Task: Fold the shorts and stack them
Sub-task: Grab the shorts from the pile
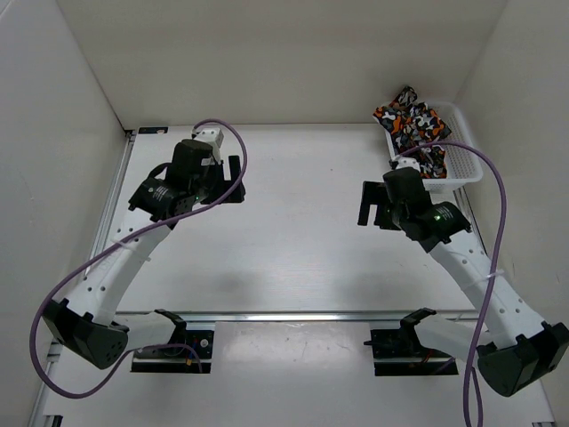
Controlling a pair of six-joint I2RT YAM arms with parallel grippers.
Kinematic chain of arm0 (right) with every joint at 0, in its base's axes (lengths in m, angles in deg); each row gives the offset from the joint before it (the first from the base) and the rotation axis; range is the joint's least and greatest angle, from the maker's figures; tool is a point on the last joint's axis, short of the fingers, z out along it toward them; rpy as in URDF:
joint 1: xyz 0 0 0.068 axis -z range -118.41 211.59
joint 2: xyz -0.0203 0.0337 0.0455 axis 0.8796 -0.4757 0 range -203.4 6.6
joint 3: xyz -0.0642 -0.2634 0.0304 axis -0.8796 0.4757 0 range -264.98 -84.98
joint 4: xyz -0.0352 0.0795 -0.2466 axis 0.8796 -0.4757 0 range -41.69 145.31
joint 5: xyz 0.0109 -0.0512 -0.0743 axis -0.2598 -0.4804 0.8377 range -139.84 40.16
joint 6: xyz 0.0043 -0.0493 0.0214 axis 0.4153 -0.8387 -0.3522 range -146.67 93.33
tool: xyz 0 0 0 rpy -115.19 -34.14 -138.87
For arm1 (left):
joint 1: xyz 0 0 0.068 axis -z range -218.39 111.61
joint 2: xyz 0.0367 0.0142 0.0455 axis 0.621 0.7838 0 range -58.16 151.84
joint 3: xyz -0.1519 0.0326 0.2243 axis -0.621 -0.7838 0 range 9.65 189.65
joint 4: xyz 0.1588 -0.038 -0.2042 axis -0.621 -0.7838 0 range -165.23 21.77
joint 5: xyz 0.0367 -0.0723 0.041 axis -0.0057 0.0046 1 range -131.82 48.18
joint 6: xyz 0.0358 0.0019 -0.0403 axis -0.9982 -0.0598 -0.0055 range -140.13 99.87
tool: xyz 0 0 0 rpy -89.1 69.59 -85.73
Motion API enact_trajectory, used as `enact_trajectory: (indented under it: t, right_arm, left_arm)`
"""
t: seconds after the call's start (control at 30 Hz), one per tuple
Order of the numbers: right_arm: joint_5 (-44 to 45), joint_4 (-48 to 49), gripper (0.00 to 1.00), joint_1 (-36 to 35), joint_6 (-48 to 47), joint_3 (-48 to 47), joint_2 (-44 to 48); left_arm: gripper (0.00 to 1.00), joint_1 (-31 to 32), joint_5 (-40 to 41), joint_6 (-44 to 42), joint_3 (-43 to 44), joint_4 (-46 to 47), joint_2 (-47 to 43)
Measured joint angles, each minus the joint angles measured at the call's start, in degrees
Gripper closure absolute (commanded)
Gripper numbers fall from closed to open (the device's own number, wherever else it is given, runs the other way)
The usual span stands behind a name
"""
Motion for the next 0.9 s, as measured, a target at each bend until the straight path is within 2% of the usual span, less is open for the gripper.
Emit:
enact_trajectory:
  t: [0.2,0.37,0.5,0.6,0.9]
  right_arm:
    - [5.1,-0.2,0.0,0.8,2.0,-0.1,-0.2]
    - [6.7,-0.6,0.0,7.5,2.2,-7.7,-11.7]
    - [4.8,-0.5,0.0,17.6,2.3,-20.7,-26.0]
    - [2.4,-1.4,0.0,24.3,3.1,-34.9,-39.2]
    - [0.3,-3.4,0.0,32.7,3.0,-64.6,-68.0]
  left_arm:
    - [0.0,0.0,0.1,2.8,-1.2,0.9,-1.7]
    - [0.0,0.0,-0.2,3.7,-2.6,1.1,-1.7]
    - [0.0,0.0,-0.4,3.8,-2.9,1.2,-0.5]
    - [0.0,0.0,-0.4,3.7,-2.9,1.1,1.7]
    - [0.0,0.0,0.2,3.5,-2.8,0.7,7.6]
